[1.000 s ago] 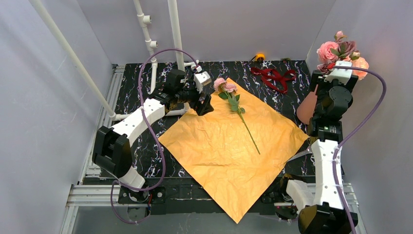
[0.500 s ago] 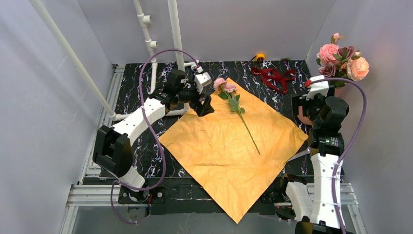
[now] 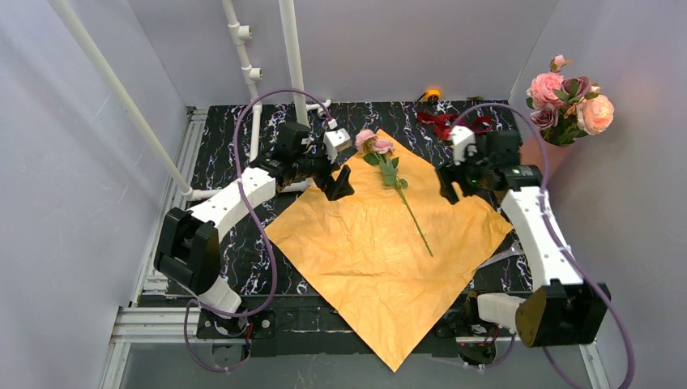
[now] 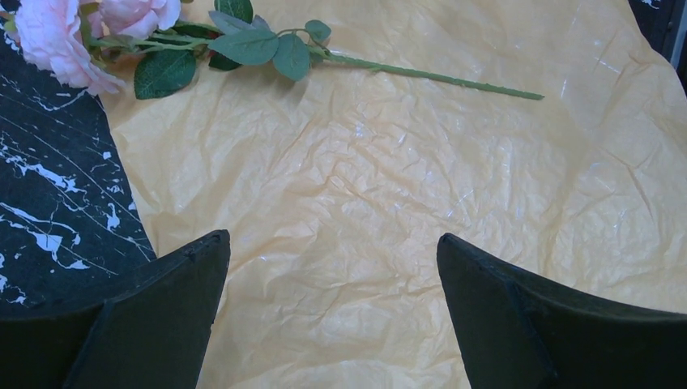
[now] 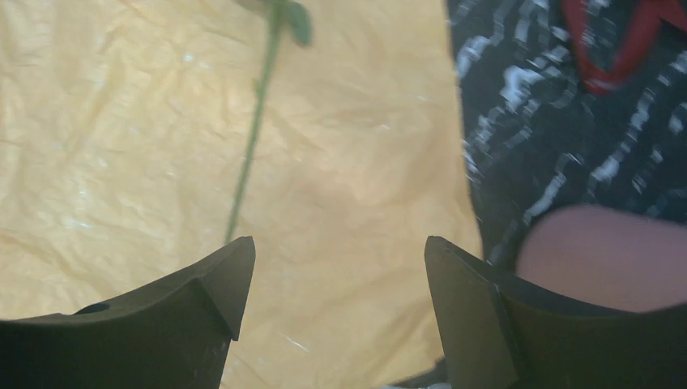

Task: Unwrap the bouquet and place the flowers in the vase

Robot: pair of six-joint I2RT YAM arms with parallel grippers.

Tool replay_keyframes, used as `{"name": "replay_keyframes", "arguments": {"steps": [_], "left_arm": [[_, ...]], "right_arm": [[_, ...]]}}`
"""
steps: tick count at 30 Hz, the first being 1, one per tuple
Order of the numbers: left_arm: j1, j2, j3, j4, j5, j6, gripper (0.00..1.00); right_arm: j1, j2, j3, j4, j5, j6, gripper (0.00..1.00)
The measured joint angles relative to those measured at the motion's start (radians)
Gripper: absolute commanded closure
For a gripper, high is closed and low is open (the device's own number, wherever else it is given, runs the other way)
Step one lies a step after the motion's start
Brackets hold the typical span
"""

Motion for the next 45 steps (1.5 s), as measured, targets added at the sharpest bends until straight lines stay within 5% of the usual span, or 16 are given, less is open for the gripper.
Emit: {"name": "replay_keyframes", "arguments": {"steps": [8,23,30,38,45], "left_arm": [[0.0,-0.053,-0.08,0.004,-0.04,-0.002,0.0],[0.0,-0.14,-0.157,0.026,-0.108,-0.031,0.0],[0.0,-0.14,-0.168,0.043,-0.126,-0.042,0.0],[0.0,-0.14,-0.168,0.061,-0.126,-0.044,0.0],[0.0,-0.14,-0.168,0.064,-0.126,-0.04,0.0]], "right_arm": [[0.312,0.38,0.278,-0.056,0.093,0.134,0.26],[0.419,1.047,0.871,-0.177,0.222,0.296,0.47],[0.419,1.159,0.907,-0.212,0.277,0.319,0.59],[0.419,1.199,0.923,-0.224,0.294,0.359,0.97],[0.419,1.184,0.939,-0.22,0.282,0.397,0.99]]}}
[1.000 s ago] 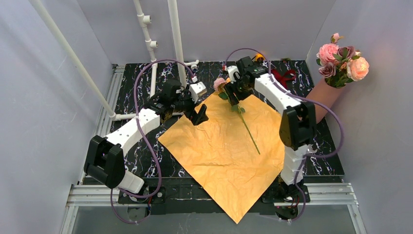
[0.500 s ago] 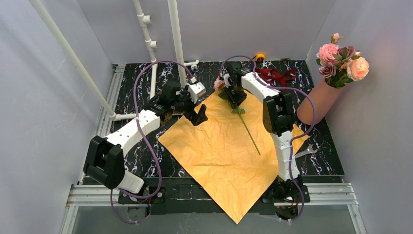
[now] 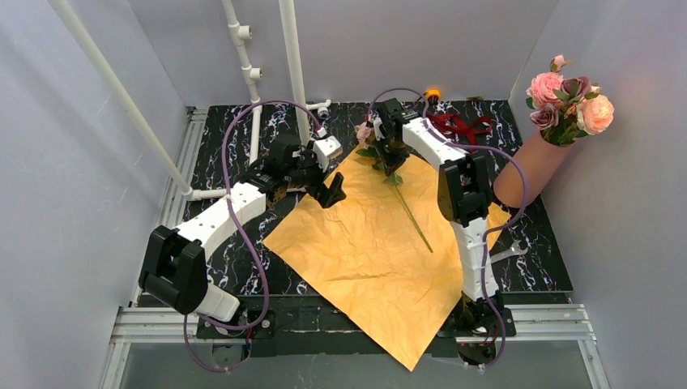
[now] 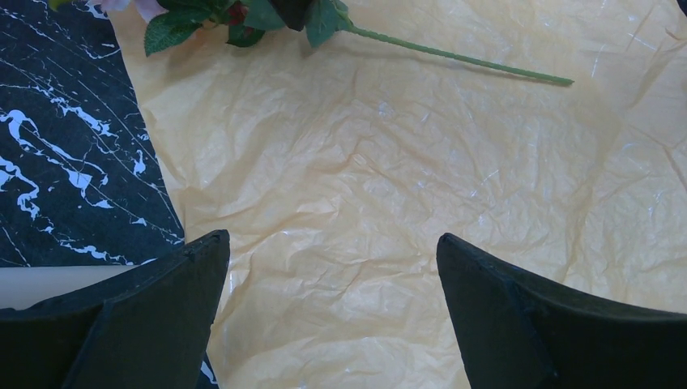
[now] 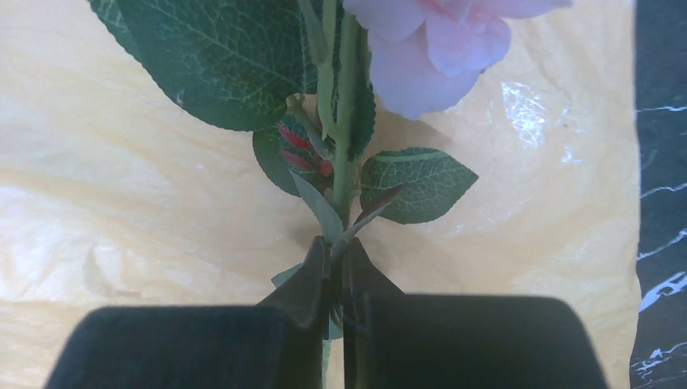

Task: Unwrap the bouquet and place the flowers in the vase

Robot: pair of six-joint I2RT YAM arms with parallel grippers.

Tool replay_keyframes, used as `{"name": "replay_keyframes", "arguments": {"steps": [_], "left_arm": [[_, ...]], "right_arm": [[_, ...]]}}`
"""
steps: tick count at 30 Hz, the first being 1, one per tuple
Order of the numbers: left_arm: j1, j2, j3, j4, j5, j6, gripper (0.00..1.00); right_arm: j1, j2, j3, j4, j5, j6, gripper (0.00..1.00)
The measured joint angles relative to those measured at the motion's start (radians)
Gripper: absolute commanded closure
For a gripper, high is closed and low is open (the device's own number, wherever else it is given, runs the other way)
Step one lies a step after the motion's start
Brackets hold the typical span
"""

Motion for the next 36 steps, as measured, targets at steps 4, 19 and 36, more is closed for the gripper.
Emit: {"name": "replay_keyframes", "arguments": {"steps": [4,19,36], "left_arm": [[0.0,0.0,0.0,0.0,0.001,0.007,0.0],[0.0,0.0,0.01,-0.007,0.044,0.019,0.0],[0.0,0.113,0.212,-0.097,0.135,0.068,0.0]], "right_arm": [[0.0,-0.097,-0.018,0.025,-0.049,0.027,0.99],[0.019,-0.971,-0.463,0.571,-0.049,-0.05,0.99],[-0.191,-1.377,-0.643,0.864,0.213,-0.34,0.99]]}}
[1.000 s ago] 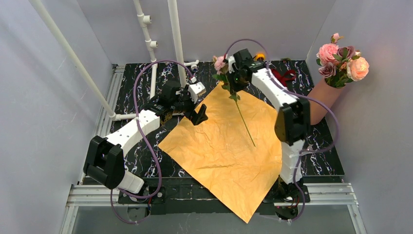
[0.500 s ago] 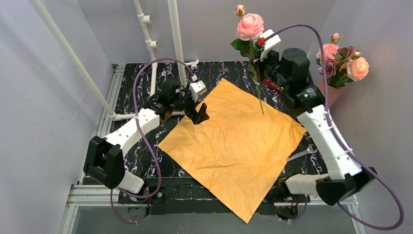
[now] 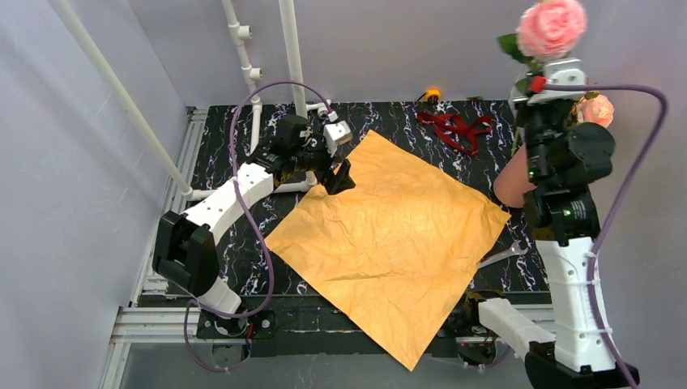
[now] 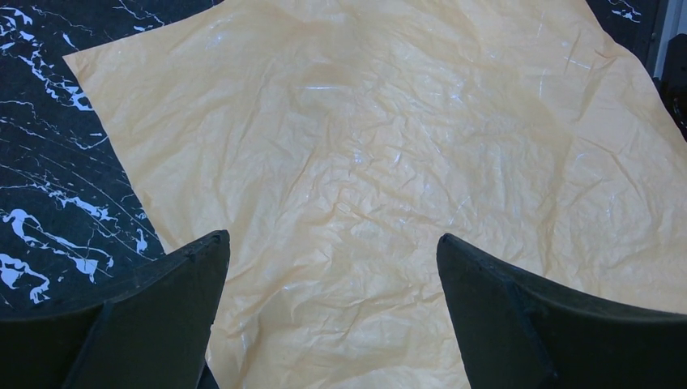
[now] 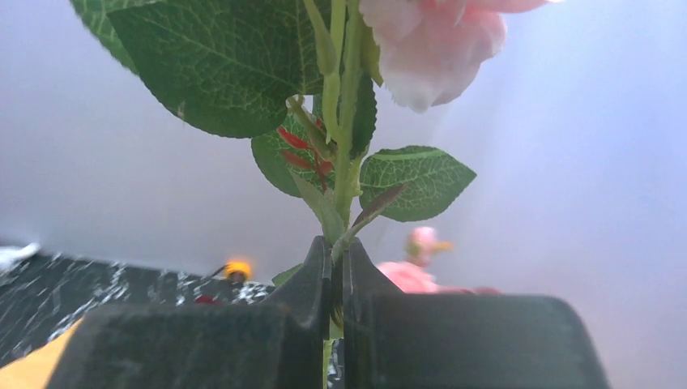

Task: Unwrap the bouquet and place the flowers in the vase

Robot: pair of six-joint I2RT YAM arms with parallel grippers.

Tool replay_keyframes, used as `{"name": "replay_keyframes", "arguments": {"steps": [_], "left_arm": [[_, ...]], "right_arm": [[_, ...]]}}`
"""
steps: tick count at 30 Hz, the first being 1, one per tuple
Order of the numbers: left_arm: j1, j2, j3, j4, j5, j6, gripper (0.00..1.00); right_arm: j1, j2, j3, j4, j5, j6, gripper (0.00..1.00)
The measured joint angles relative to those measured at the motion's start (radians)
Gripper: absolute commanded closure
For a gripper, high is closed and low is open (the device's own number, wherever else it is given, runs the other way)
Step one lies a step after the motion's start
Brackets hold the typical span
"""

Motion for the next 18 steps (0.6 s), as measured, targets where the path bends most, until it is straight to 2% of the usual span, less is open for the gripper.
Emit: {"name": "replay_keyframes", "arguments": {"steps": [9,13,18], "left_arm": [[-0.004,0.047,0.064,-0.053,0.016,0.01,0.0],[-0.01,0.046,0.052,-0.042,0.026,-0.003,0.0],[-0.013,0.044,0.014,-0.027,0.032,-0.019,0.0]], "right_arm": [[-0.281,-0.109,0.076,-0.001,0.053,0.216,0.99],[-0.342,-0.156,0.077,0.032,0.065,0.249,0.99],[-0.379,-0.137,0.069,0.105,0.023,0.258,0.99]]}}
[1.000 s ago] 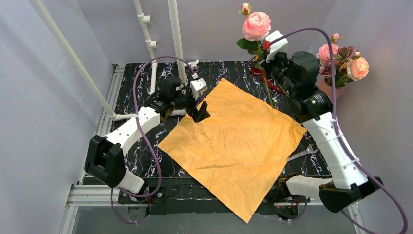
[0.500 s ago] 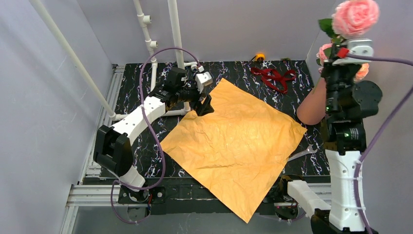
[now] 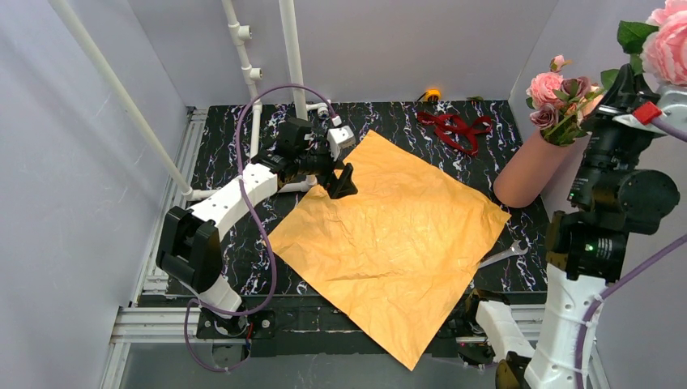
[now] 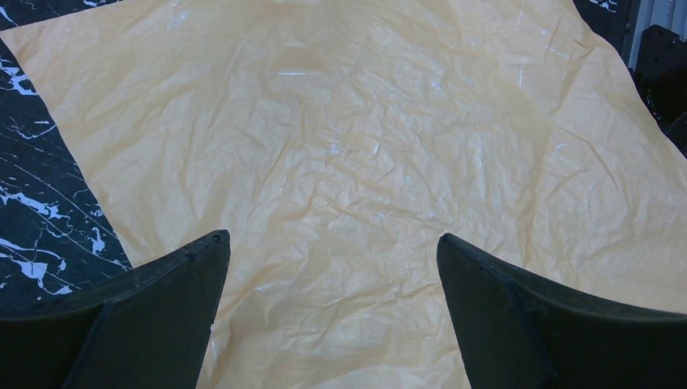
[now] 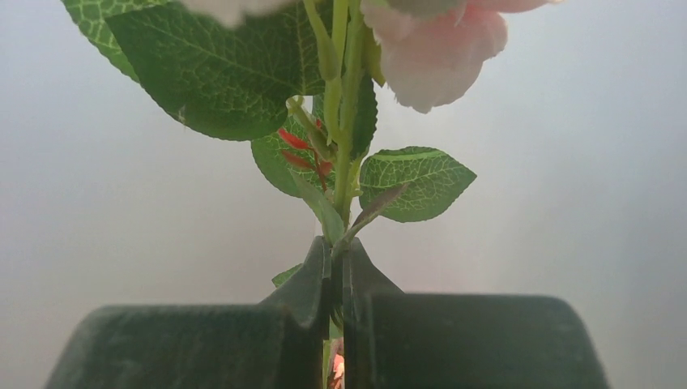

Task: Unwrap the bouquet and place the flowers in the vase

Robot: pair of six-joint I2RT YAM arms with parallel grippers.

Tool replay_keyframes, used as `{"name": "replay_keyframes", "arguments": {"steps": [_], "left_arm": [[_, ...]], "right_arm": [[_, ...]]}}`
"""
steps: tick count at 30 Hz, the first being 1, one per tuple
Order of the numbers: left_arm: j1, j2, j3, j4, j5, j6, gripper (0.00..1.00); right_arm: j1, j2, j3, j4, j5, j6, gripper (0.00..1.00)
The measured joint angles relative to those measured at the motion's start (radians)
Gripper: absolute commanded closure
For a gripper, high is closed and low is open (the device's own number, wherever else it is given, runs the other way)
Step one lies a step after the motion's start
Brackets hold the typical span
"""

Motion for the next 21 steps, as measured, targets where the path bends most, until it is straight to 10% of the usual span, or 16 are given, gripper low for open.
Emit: {"name": "replay_keyframes", "arguments": {"steps": [21], "left_arm": [[-0.002,0.032,0.094,-0.053,0.0,-0.021,0.0]], "right_arm": [[-0.014,0.08,-0.133,0.115,-0.106,-0.166,0.99]]}}
